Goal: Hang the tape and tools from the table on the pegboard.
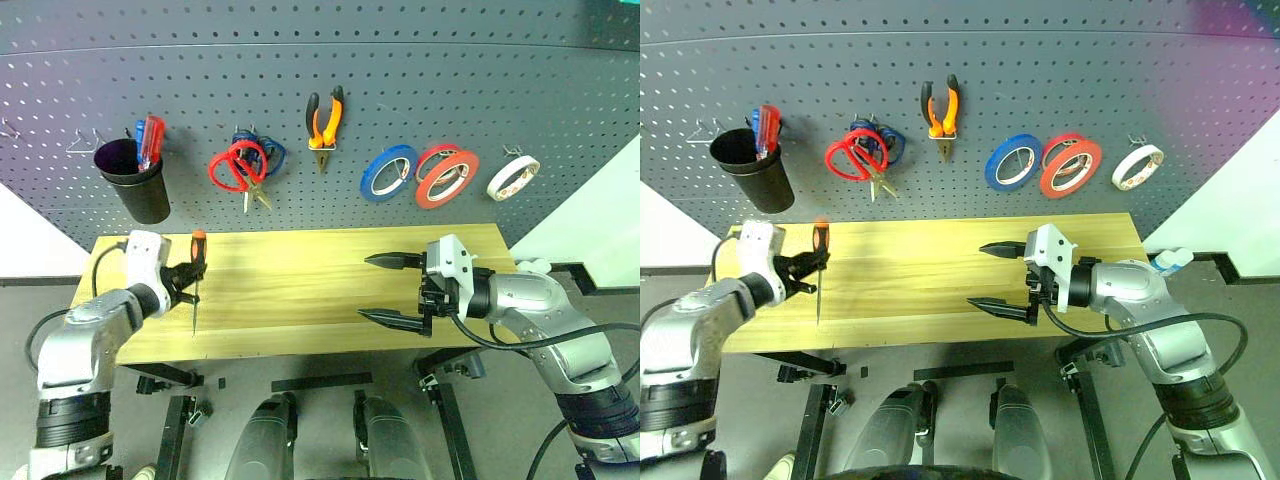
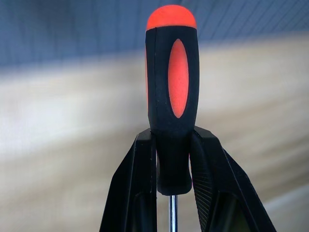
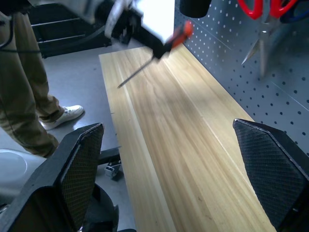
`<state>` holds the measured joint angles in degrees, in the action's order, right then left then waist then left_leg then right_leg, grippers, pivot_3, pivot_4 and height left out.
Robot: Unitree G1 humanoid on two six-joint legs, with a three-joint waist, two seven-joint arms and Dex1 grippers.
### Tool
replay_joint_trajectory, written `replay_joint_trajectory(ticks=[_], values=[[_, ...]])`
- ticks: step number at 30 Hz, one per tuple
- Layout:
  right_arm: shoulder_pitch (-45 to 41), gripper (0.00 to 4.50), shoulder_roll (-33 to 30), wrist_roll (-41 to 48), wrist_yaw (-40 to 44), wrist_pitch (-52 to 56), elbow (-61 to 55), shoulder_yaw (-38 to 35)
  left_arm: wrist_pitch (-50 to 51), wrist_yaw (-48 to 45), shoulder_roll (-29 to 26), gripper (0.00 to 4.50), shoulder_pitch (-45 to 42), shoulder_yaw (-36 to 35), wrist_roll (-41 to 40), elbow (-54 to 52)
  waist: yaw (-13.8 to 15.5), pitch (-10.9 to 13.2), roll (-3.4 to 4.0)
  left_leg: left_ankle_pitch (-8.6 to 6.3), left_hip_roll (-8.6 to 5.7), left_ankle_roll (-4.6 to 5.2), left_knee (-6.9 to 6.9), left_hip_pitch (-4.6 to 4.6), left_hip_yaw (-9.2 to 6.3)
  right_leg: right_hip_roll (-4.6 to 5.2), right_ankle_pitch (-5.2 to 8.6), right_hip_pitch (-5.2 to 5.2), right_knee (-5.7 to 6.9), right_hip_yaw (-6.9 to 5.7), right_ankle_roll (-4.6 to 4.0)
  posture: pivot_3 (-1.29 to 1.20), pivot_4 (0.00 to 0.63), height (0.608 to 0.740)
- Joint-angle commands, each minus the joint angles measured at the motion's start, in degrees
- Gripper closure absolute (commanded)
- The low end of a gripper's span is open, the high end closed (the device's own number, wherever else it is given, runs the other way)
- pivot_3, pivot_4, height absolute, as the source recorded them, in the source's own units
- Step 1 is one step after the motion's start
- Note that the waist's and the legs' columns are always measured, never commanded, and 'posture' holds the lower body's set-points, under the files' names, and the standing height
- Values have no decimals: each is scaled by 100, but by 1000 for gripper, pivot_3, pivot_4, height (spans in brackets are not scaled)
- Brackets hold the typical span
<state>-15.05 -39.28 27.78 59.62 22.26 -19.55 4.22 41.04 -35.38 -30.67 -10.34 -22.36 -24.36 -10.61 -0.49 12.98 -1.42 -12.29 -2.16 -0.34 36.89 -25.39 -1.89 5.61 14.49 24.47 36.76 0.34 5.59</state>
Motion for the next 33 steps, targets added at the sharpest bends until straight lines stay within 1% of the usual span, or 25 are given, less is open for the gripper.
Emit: replay_joint_trajectory(ticks=[1,2,5,11,14,17,23,28,33], values=[[-118,0,29,-13,85,-172,-9,-28,-527,-569,-153,3899,31,-575,-719,-561,6,0,0,0,0,0,-2,0,0,0,-1,-2,-6,0,-1,21,184,727],[-136,0,44,-1,94,-188,-10,-40,-523,-660,-178,3899,-19,-727,-973,-624,11,-1,0,0,0,1,-4,0,0,-1,-2,-5,-13,-1,-3,21,183,727],[-283,0,272,564,-26,40,-136,-346,-495,-811,-378,3899,-370,-1248,-1722,-604,13,-1,-1,0,0,4,-3,-2,0,-4,-4,-6,-20,-2,-2,25,176,727],[-479,0,481,1279,-217,358,-240,-770,-425,-697,-880,3899,-1221,-1633,-2562,-369,42,-2,0,0,-1,5,-1,-2,-1,-10,-16,-11,-21,-10,16,22,166,727],[-509,0,522,1401,-307,418,-246,-846,-549,-390,-1060,3899,-1943,-1809,-2788,106,106,-2,-1,1,0,5,2,-1,-1,-17,-18,-10,-18,-20,20,19,163,727],[-489,0,534,1420,-364,425,-274,-844,-867,-222,-1207,3899,-2533,-1799,-2661,565,117,-3,-2,2,-1,5,8,1,-1,-22,-19,-11,-6,-23,23,18,160,727],[-573,0,667,1498,-543,394,-243,-908,-1938,82,-1464,3899,-3466,-1252,-1573,1812,116,-4,-3,5,-3,4,18,5,3,-40,-19,-11,19,-24,27,11,152,727],[-602,0,760,1576,-719,409,-221,-991,-2661,-46,-1496,3899,-3897,-1000,-1137,2526,112,-6,-7,8,-2,0,27,7,4,-43,-20,-11,32,-24,27,7,150,727],[-573,0,771,1598,-771,406,-237,-986,-3095,-361,-1432,3899,-4075,-728,-917,3008,107,-7,-8,8,-1,0,28,7,4,-45,-20,-10,34,-24,28,-1,146,727]])
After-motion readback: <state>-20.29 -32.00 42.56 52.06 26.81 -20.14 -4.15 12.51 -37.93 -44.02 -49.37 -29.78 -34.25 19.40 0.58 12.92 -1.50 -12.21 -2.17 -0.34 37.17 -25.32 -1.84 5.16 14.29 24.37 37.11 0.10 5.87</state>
